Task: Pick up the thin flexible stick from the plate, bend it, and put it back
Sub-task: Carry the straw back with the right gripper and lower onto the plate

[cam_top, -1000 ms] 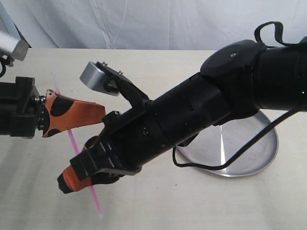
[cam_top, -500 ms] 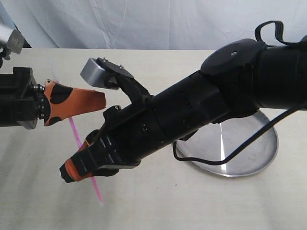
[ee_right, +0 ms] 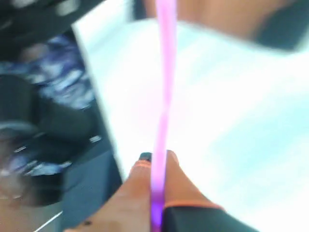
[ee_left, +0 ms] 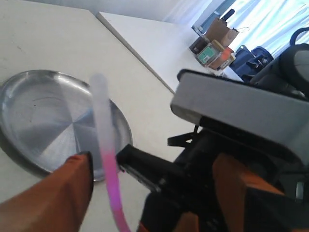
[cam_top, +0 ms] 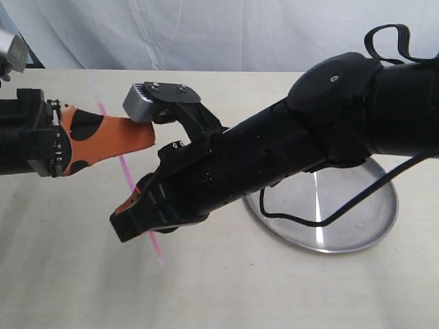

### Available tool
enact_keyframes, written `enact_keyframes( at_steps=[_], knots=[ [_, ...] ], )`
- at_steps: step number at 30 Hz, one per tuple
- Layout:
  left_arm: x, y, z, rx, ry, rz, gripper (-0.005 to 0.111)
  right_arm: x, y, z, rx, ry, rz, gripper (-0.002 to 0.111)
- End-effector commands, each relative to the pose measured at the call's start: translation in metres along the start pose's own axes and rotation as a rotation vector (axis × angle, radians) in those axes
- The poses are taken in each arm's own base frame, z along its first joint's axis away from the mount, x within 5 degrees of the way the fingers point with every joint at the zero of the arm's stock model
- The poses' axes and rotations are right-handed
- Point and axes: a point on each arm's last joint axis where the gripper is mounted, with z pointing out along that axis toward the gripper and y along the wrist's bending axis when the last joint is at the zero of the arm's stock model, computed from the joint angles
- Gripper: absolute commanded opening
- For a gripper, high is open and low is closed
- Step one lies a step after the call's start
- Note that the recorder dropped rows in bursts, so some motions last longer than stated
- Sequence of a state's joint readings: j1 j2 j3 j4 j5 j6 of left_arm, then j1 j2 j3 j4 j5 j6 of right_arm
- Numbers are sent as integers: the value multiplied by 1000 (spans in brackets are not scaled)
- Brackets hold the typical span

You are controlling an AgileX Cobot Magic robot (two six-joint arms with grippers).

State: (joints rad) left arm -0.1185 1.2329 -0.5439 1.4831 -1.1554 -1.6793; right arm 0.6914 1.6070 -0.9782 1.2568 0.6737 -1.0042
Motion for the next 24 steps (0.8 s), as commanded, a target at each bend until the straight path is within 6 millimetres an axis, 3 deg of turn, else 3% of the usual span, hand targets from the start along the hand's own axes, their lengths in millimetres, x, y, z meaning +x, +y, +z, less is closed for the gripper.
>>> enact_keyframes(
  at_steps=[1, 7, 9, 11, 15, 18, 24],
  knots=[
    [5, 2, 0, -23, 42, 6, 70, -2, -16, -4, 184, -5, -6, -1],
    [9, 9, 0, -98, 91, 1, 70, 5, -41, -14, 466, 78, 4, -1],
    [10, 9, 0, -100, 104, 6, 69, 7, -59, -26, 595, 98, 47, -1],
    [11, 9, -1, -98, 116, -5, 61, 7, -93, -54, 753, 88, 123, -1],
    [13, 9, -1, -97, 137, 0, 38, 15, -134, -90, 865, 101, 249, -1],
    [14, 9, -1, -98, 142, 2, 24, 32, -162, -90, 906, 205, 308, -1],
    [14, 9, -1, -98, 142, 2, 21, 50, -182, -76, 900, 321, 340, -1]
  ],
)
